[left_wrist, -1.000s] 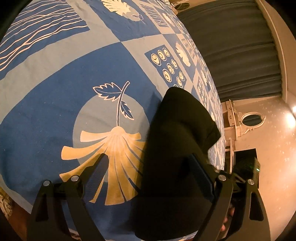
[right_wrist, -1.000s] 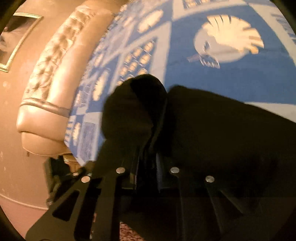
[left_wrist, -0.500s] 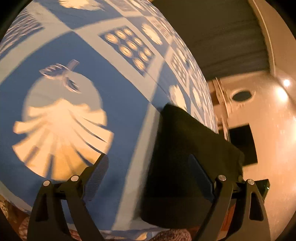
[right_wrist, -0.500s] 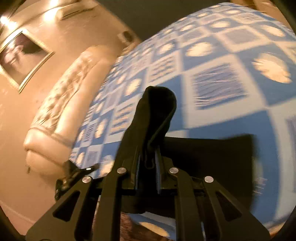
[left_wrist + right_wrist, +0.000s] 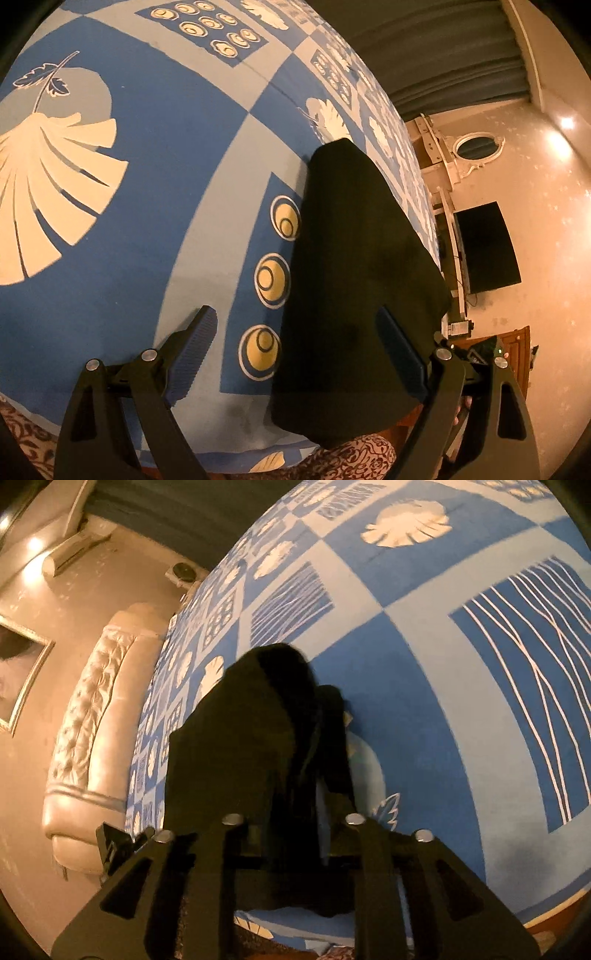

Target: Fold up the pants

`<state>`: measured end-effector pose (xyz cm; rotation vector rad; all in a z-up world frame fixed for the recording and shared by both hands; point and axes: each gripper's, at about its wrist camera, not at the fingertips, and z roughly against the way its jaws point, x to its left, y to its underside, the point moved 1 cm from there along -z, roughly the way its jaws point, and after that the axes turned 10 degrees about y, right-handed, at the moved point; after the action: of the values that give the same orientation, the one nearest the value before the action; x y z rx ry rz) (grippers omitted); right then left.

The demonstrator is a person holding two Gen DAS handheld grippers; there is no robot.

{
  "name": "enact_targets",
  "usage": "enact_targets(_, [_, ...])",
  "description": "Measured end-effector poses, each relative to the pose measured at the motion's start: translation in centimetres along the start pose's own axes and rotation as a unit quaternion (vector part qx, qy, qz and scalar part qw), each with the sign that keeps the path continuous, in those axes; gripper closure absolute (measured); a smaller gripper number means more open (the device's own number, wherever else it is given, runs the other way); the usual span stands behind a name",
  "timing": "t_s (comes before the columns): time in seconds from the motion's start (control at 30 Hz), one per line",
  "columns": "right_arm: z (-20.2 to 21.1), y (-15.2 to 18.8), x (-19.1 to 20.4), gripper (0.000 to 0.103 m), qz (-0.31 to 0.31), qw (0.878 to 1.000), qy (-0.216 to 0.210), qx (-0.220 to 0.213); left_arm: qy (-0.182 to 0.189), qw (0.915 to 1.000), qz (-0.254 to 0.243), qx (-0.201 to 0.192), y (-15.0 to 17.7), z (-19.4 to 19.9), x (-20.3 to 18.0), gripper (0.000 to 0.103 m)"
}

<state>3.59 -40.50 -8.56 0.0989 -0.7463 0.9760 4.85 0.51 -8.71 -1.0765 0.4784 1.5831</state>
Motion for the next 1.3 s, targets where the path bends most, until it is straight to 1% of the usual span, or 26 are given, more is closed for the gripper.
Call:
enact_targets(0.03, [0.0,-0.1,-0.4,0.063,-0.009,1.000,-0.004,0.001,0.002,1.0000,-0.003,0.002,0.1,-0.1,-0.1,0.016])
enact_targets(0.07, [0.4,-0.1,-1.1,0.055,-0.026,1.000,-0.001,-0.001,0.007,1.0000,-0.003,0.005,0.3,-0.1,-0.2,0.016])
enact_targets(0.1, [0.7,-0.2,-1.5,0.041,-0.034,0.999,0.004,-0.005,0.013,0.9999,0.000,0.004,0.4,0.1,-0.3,0.016])
enact_targets(0.13, [1.3,-0.2,-2.2,0.033,-0.047,0.999,0.006,-0.014,0.024,0.9997,0.006,0.002,0.5,0.3,-0.4,0.016])
enact_targets(0.17, [1.7,-0.1,-2.7,0.031,-0.056,0.998,0.001,-0.016,0.035,0.9993,0.009,0.003,0.3,0.4,-0.3,0.016])
enact_targets(0.23, [1.7,0.1,-3.9,0.028,-0.073,0.997,-0.027,-0.002,0.060,0.9979,0.022,0.014,0.5,0.4,-0.1,0.016])
enact_targets(0.3, [1.4,0.9,-4.8,0.027,-0.087,0.995,-0.044,0.012,0.070,0.9969,0.028,0.024,0.6,0.1,0.0,0.016])
enact_targets(0.4, [0.0,2.2,-5.6,0.027,-0.100,0.991,-0.075,0.045,0.075,0.9963,0.022,0.037,0.9,-0.4,0.2,0.016])
enact_targets(0.47, [-1.1,3.0,-5.6,0.025,-0.109,0.985,-0.112,0.068,0.095,0.9937,0.034,0.048,1.2,-1.1,0.5,0.016])
enact_targets(0.53, [-1.7,3.4,-5.2,0.021,-0.107,0.984,-0.124,0.070,0.097,0.9937,0.037,0.041,1.2,-1.4,0.7,0.016])
enact_targets(0.63, [-2.1,3.9,-4.2,0.019,-0.085,0.985,-0.128,0.077,0.104,0.9935,0.027,0.038,1.7,-1.3,0.5,0.016])
enact_targets(0.7, [-2.2,4.2,-3.9,0.018,-0.071,0.986,-0.123,0.084,0.106,0.9933,0.016,0.043,1.9,-1.5,0.2,0.016])
enact_targets(0.77, [-2.4,4.2,-3.3,0.019,-0.062,0.989,-0.111,0.077,0.113,0.9922,0.005,0.053,2.0,-2.1,-0.1,0.016])
enact_targets(0.8, [-2.4,4.3,-3.2,0.025,-0.055,0.990,-0.106,0.076,0.113,0.9921,0.000,0.055,2.1,-2.3,-0.2,0.016])
enact_targets(0.83, [-2.5,4.3,-2.8,0.047,-0.042,0.992,-0.096,0.077,0.116,0.9915,-0.003,0.058,2.2,-2.5,-0.3,0.016])
enact_targets(0.87, [-2.8,4.4,-2.6,0.051,-0.032,0.992,-0.087,0.084,0.119,0.9911,-0.002,0.059,2.0,-2.5,-0.2,0.016])
enact_targets(0.9, [-3.0,4.5,-2.6,0.057,-0.025,0.993,-0.074,0.087,0.122,0.9909,0.004,0.057,1.9,-2.6,-0.2,0.016])
enact_targets(0.93, [-3.1,4.6,-2.4,0.060,-0.020,0.993,-0.072,0.087,0.123,0.9908,0.012,0.056,1.8,-2.6,-0.1,0.017])
enact_targets(0.97, [-3.1,4.6,-2.5,0.061,-0.021,0.993,-0.076,0.086,0.122,0.9908,0.017,0.055,1.6,-2.8,-0.3,0.017])
enact_targets(1.0, [-3.2,4.6,-2.8,0.061,-0.026,0.993,-0.082,0.087,0.124,0.9906,0.022,0.053,1.6,-2.7,-0.3,0.022])
enact_targets(1.03, [-3.3,4.5,-3.0,0.061,-0.030,0.992,-0.085,0.087,0.124,0.9904,0.028,0.054,1.6,-2.8,-0.3,0.035])
enact_targets(1.07, [-3.3,4.6,-3.1,0.061,-0.031,0.992,-0.087,0.085,0.111,0.9916,0.033,0.056,1.8,-3.1,0.0,0.044])
enact_targets(1.1, [-3.3,4.7,-3.2,0.061,-0.030,0.992,-0.088,0.083,0.101,0.9925,0.035,0.059,2.0,-3.2,0.2,0.057])
enact_targets(1.13, [-3.2,4.7,-3.2,0.061,-0.028,0.992,-0.090,0.083,0.098,0.9925,0.039,0.061,2.0,-3.3,0.6,0.061])
enact_targets(1.23, [-3.2,4.6,-3.2,0.061,-0.016,0.993,-0.090,0.078,0.100,0.9923,0.046,0.056,2.0,-3.1,0.9,0.067])
enact_targets(1.3, [-3.3,4.7,-3.0,0.062,-0.011,0.993,-0.089,0.074,0.084,0.9950,0.028,0.046,2.1,-2.8,0.2,0.070])
